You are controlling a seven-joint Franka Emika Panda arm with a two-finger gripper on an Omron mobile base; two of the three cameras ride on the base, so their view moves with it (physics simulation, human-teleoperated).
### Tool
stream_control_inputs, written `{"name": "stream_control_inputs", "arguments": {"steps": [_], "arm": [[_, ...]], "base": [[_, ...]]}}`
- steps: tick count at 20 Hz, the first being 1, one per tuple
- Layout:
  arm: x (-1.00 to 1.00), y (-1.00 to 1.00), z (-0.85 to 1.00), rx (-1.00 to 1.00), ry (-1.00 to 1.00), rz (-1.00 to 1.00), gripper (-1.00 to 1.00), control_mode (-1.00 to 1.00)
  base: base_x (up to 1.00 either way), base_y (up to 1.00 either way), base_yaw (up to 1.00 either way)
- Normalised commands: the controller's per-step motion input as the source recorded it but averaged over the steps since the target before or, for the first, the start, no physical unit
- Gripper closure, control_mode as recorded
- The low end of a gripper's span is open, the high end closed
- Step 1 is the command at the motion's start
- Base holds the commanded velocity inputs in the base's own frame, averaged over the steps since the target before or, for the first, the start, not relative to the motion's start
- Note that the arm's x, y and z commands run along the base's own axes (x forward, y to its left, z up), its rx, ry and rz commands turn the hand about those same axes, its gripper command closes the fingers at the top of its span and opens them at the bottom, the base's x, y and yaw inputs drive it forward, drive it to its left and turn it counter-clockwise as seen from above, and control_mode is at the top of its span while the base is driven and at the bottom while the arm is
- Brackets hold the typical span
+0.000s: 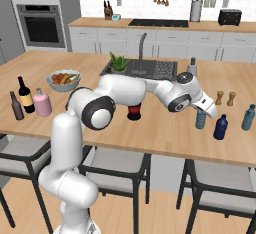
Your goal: Move the plastic bottles in the middle to the plastics group, and the glass bottles in the middle to the glass group.
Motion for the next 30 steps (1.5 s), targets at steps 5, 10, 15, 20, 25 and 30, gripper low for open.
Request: {"name": "stream_control_inputs", "arguments": {"steps": [5,10,15,20,25,30], "arm": [[0.0,0.0,-0.33,0.0,0.0,0.0,1.0,-1.0],[0.0,0.0,-0.44,0.0,0.0,0.0,1.0,-1.0],[0.0,0.0,-0.14,0.0,0.0,0.0,1.0,-1.0],[0.0,0.0,-0.11,0.0,0.0,0.0,1.0,-1.0],[0.01,-0.02,-0.29,0.0,0.0,0.0,1.0,-1.0],[0.03,-0.06,-0.07,0.0,-0.01,0.0,1.0,-1.0]], "base": [[0.0,0.0,0.0],[0.0,0.0,0.0],[0.0,0.0,0.0],[0.0,0.0,0.0],[0.0,0.0,0.0],[0.0,0.0,0.0]]}}
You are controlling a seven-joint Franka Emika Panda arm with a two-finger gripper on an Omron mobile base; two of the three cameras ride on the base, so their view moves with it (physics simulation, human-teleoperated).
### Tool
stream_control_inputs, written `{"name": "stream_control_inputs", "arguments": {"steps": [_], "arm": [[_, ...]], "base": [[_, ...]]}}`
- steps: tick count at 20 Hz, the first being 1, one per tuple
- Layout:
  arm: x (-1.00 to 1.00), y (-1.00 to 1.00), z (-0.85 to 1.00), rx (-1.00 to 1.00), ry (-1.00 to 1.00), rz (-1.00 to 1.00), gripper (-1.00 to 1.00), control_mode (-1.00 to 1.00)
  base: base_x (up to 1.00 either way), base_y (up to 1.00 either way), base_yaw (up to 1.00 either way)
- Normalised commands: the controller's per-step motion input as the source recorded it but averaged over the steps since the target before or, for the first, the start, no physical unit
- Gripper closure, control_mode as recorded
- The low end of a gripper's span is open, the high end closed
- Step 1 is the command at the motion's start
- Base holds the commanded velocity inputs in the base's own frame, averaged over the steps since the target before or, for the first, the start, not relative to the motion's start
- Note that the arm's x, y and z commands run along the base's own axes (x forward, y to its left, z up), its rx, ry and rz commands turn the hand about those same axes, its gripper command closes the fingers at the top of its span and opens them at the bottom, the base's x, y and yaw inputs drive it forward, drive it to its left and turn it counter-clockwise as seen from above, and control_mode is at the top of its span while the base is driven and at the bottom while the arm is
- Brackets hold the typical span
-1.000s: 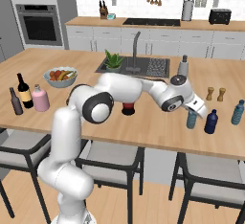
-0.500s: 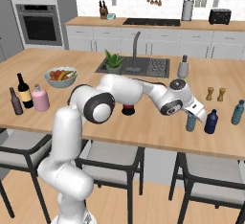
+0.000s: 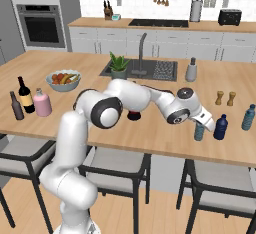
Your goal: Move the plastic bottles in the middle to the plastics group, and the glass bottles in the middle to the glass group.
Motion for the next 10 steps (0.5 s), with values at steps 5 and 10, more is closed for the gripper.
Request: {"name": "stream_control_inputs", "arguments": {"steps": [5,10], "arm": [[0.3,-0.27,0.24,0.0,0.0,-0.05,1.0,-1.0],[0.18,-0.24,0.0,0.01,0.0,-0.02,1.0,-1.0]], "base": [[0.0,0.0,0.0],[0.0,0.0,0.0]]}}
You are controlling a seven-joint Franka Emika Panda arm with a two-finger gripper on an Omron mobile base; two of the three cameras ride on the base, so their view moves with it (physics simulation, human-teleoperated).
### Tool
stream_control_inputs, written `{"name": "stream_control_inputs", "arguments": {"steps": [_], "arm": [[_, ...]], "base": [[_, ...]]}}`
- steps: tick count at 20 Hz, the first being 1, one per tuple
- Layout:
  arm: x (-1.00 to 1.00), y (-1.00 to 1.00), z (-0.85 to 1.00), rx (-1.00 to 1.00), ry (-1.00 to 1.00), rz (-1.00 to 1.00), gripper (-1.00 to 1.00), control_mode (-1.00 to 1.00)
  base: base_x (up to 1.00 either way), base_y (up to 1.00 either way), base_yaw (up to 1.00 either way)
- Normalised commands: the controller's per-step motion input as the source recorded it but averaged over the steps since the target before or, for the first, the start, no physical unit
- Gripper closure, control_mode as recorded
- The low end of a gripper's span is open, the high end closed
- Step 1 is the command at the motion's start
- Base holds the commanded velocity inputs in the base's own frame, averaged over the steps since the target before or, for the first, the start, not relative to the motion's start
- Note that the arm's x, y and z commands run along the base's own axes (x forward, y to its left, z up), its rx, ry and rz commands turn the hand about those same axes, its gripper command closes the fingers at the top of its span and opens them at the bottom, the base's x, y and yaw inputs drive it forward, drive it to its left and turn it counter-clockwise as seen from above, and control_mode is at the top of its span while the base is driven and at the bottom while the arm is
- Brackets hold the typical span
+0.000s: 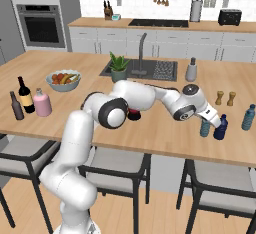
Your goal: Move the plastic bottles in the middle to the plastics group, and the glass bottles in the middle to the glass group.
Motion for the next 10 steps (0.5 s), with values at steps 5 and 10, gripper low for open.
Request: {"name": "stream_control_inputs", "arguments": {"steps": [5,10], "arm": [[-0.02,0.02,-0.3,0.01,0.01,0.0,1.0,-1.0],[0.0,0.04,-0.15,0.0,0.0,0.0,1.0,-1.0]], "base": [[0.0,0.0,0.0],[0.0,0.0,0.0]]}}
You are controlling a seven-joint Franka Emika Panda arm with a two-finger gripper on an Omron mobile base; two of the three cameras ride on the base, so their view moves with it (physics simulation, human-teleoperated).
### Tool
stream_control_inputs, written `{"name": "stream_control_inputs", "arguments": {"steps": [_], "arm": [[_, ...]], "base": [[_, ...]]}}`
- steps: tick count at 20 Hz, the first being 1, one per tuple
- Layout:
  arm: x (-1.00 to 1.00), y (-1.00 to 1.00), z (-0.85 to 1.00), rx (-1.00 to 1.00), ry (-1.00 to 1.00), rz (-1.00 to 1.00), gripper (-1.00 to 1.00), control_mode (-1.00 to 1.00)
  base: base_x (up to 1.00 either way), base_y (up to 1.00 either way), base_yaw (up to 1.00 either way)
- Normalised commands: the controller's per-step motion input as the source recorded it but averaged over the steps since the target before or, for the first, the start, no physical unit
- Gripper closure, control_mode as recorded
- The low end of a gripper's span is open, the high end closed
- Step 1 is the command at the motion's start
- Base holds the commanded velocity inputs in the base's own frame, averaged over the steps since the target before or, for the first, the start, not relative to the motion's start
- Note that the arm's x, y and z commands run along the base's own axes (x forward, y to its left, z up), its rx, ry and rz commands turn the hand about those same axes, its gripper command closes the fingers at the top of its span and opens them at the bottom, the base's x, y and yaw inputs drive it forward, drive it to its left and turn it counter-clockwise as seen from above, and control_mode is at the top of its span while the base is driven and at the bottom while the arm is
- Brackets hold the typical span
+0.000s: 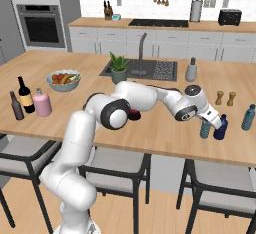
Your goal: Move the plastic bottles in the middle to the plastics group, and the glass bottles in the middle to the glass group.
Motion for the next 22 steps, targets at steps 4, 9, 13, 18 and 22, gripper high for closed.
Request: {"name": "stream_control_inputs", "arguments": {"steps": [4,9,13,18,22], "arm": [[0.0,0.0,0.0,0.0,0.0,0.0,1.0,-1.0],[0.0,0.0,0.0,0.0,0.0,0.0,-1.0,-1.0],[0.0,0.0,0.0,0.0,0.0,0.0,-1.0,-1.0],[0.0,0.0,0.0,0.0,-0.02,0.0,-1.0,-1.0],[0.0,0.0,0.05,0.0,0.0,0.0,-1.0,-1.0]], "base": [[0.0,0.0,0.0],[0.0,0.0,0.0],[0.0,0.0,0.0],[0.0,0.0,0.0],[0.0,0.0,0.0]]}}
